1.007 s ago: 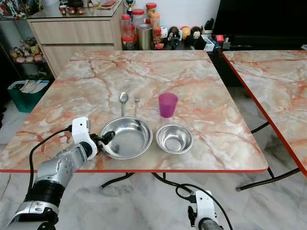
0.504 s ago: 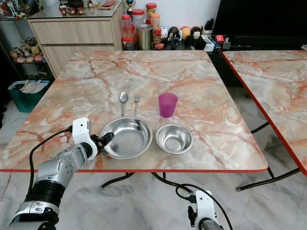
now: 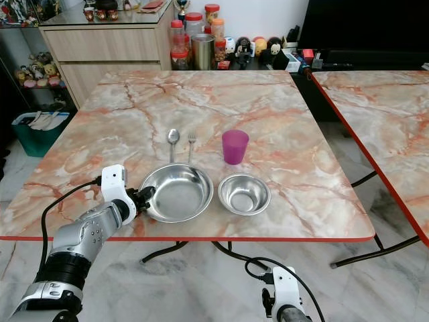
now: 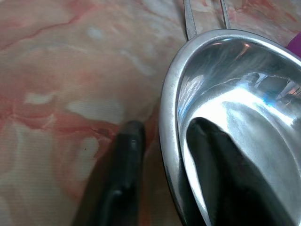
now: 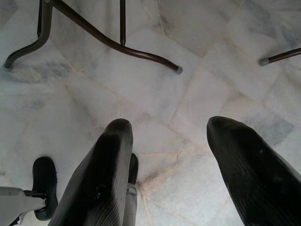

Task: Setting the table

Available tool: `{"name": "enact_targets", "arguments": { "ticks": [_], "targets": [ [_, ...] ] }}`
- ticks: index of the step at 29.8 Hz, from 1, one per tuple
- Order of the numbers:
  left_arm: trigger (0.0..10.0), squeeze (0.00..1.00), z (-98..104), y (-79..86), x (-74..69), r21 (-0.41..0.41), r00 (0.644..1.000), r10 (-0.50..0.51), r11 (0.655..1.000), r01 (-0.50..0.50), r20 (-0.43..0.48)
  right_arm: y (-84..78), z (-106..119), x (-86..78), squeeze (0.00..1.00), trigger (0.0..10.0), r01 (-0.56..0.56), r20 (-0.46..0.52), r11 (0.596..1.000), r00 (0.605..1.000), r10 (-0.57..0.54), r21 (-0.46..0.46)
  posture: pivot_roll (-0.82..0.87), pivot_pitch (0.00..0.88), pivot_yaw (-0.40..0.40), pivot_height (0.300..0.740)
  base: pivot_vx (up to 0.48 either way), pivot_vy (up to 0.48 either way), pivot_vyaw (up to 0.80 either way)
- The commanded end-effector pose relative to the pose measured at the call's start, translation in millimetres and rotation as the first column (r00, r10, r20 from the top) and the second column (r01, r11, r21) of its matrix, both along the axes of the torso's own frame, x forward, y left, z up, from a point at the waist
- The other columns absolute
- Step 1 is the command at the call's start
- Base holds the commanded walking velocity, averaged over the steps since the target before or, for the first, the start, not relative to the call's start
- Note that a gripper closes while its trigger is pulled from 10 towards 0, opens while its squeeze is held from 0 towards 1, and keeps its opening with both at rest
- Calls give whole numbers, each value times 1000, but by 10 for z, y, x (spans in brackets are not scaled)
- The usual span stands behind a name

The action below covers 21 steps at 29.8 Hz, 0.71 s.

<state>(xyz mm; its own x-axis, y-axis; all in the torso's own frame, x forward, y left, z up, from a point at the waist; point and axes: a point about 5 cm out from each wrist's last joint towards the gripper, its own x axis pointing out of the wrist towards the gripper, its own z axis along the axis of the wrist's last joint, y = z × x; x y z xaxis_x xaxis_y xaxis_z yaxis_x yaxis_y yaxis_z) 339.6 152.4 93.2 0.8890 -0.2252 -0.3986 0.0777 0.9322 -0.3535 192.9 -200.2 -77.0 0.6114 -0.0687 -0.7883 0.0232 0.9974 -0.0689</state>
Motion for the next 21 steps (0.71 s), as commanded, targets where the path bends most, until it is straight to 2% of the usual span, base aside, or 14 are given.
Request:
{"name": "enact_targets", "arguments": {
  "ticks": [1,17,18,19,21],
  "targets": [
    [0,0,107,-8,48,33,999,-7,999,5,34,21,13,33,0,10000,0,5,1000,1000,0,7,40,0,-20,740,0,0,0],
    [0,0,173,35,70,34,997,3,999,-6,82,20,11,29,0,10000,-4,3,1000,1000,4,7,37,0,-25,740,0,0,0],
    [0,0,202,20,77,-13,992,0,1000,2,124,19,10,27,0,10000,-4,2,1000,1000,4,7,39,0,-27,740,0,0,0],
    [0,0,202,20,77,-13,992,0,1000,2,124,19,10,27,0,10000,-4,2,1000,1000,4,7,39,0,-27,740,0,0,0],
    [0,0,223,7,67,-115,981,5,993,17,192,18,8,23,0,10000,-5,1,1000,1000,5,7,39,0,-27,740,0,0,0]
  ]
}}
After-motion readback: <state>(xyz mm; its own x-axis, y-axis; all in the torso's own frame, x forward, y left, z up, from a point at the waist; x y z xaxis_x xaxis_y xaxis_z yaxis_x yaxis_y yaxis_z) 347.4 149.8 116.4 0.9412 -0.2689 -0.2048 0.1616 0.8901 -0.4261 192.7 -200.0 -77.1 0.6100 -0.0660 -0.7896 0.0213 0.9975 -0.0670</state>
